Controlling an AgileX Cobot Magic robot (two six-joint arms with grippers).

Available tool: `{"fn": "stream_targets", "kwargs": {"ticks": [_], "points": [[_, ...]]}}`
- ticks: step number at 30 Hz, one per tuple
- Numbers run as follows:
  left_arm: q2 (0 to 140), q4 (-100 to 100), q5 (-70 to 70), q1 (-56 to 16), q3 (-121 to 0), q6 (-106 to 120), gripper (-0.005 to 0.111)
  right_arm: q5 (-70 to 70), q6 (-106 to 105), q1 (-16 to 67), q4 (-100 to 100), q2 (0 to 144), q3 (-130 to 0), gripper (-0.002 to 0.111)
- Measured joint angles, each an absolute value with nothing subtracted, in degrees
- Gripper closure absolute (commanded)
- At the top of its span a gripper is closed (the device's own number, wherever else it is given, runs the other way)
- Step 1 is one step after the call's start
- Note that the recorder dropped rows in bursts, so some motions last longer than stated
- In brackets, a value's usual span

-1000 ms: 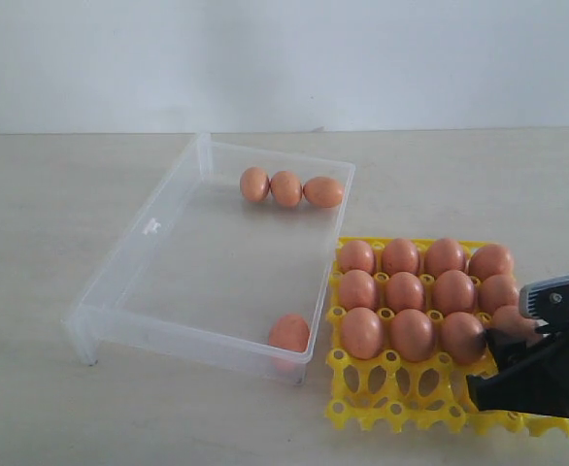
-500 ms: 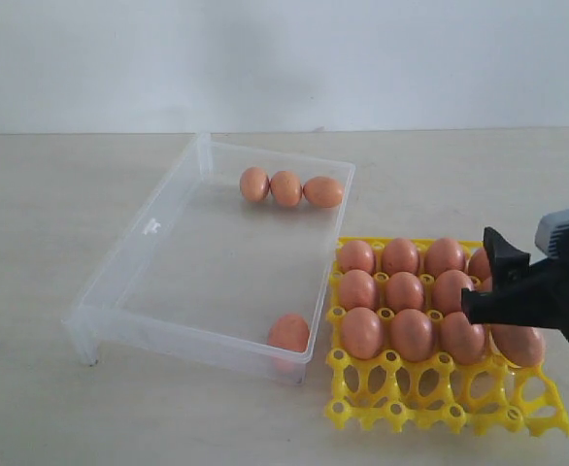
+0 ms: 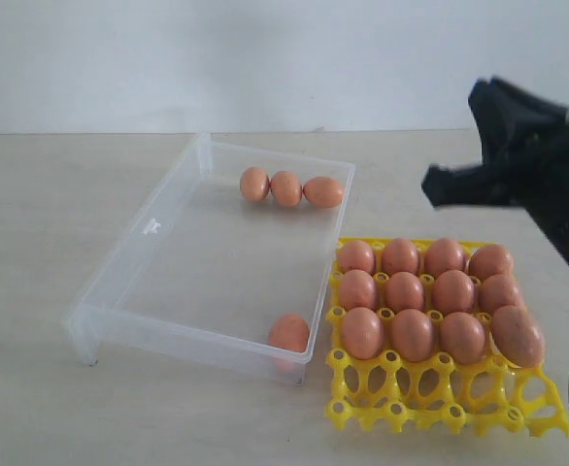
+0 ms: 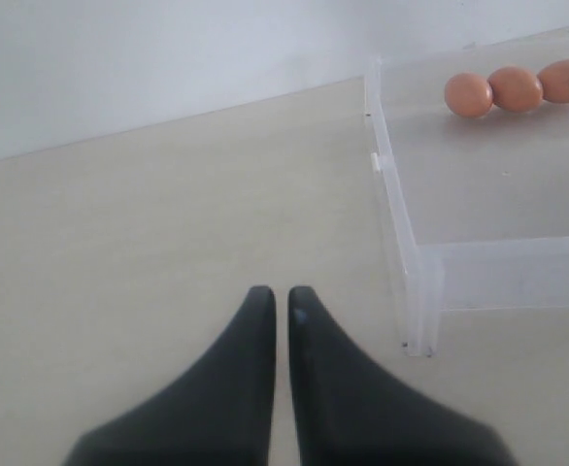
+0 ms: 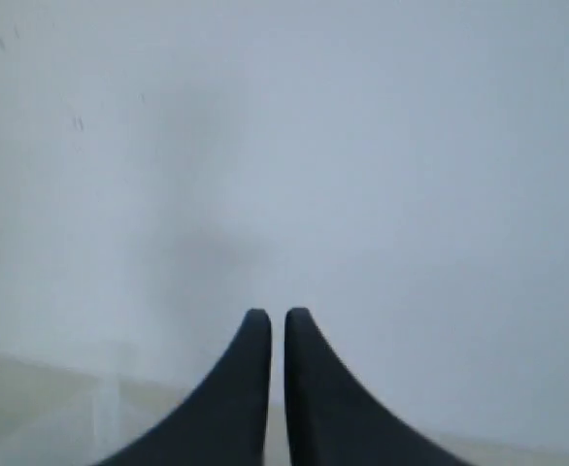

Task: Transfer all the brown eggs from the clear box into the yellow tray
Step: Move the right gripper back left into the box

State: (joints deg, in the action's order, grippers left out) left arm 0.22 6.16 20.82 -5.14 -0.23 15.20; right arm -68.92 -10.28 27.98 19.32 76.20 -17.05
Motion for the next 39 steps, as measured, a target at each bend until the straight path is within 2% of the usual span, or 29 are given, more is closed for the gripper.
{"fn": "stream_targets", "kwargs": {"ticks": [2, 4, 6, 7, 8, 9, 11, 13, 14, 16, 17, 19, 20, 26, 29, 34, 39], "points": [[0.2, 6.2, 20.8, -5.1, -0.2, 15.2, 0.103, -65.2, -10.0, 28.0, 18.1, 75.2, -23.0, 0.107], [0.2, 6.2, 20.8, -5.1, -0.2, 15.2, 0.103, -55.0, -11.1, 28.0, 16.6, 75.3, -30.5, 0.107], [0.2, 6.2, 20.8, -5.1, -0.2, 15.2, 0.103, -30.8, -13.6, 28.0, 15.6, 79.4, -43.5, 0.107], [0.2, 6.2, 20.8, -5.1, -0.2, 15.2, 0.103, -9.2, -14.5, 28.0, 15.5, 84.2, -53.0, 0.107], [0.2, 6.2, 20.8, -5.1, -0.2, 15.2, 0.103, 1.4, -15.2, 28.0, 15.3, 87.3, -58.0, 0.107], [0.2, 6.2, 20.8, -5.1, -0.2, 15.2, 0.103, 18.0, -17.4, 28.0, 15.3, 93.0, -66.8, 0.107], [0.2, 6.2, 20.8, -5.1, -0.2, 15.2, 0.103, 35.2, -21.4, 28.0, 15.2, 101.4, -76.0, 0.107], [0.2, 6.2, 20.8, -5.1, -0.2, 15.2, 0.103, 43.9, -24.8, 28.0, 14.9, 107.0, -82.5, 0.107], [0.2, 6.2, 20.8, -5.1, -0.2, 15.2, 0.103, 45.7, -27.0, 28.0, 14.8, 109.5, -85.4, 0.106], [0.2, 6.2, 20.8, -5.1, -0.2, 15.2, 0.103, 46.2, -30.7, 28.0, 14.5, 112.1, -87.2, 0.089], [0.2, 6.2, 20.8, -5.1, -0.2, 15.2, 0.103, 46.2, -31.4, 28.0, 14.5, 112.8, -87.4, 0.076], [0.2, 6.2, 20.8, -5.1, -0.2, 15.2, 0.103, 46.5, -31.1, 28.0, 14.5, 113.8, -87.6, 0.058], [0.2, 6.2, 20.8, -5.1, -0.2, 15.2, 0.103, 47.2, -29.2, 28.0, 14.5, 114.3, -87.7, 0.055], [0.2, 6.2, 20.8, -5.1, -0.2, 15.2, 0.103, 51.1, -23.5, 28.0, 14.2, 114.6, -87.8, 0.053], [0.2, 6.2, 20.8, -5.1, -0.2, 15.2, 0.103, 45.2, -23.4, 28.0, 11.8, 114.7, -87.8, 0.053], [0.2, 6.2, 20.8, -5.1, -0.2, 15.2, 0.103, 27.6, -19.4, 28.0, 1.5, 116.4, -87.8, 0.053], [0.2, 6.2, 20.8, -5.1, -0.2, 15.2, 0.103, 24.4, -13.4, 28.0, -15.1, 119.9, -87.8, 0.053]]}}
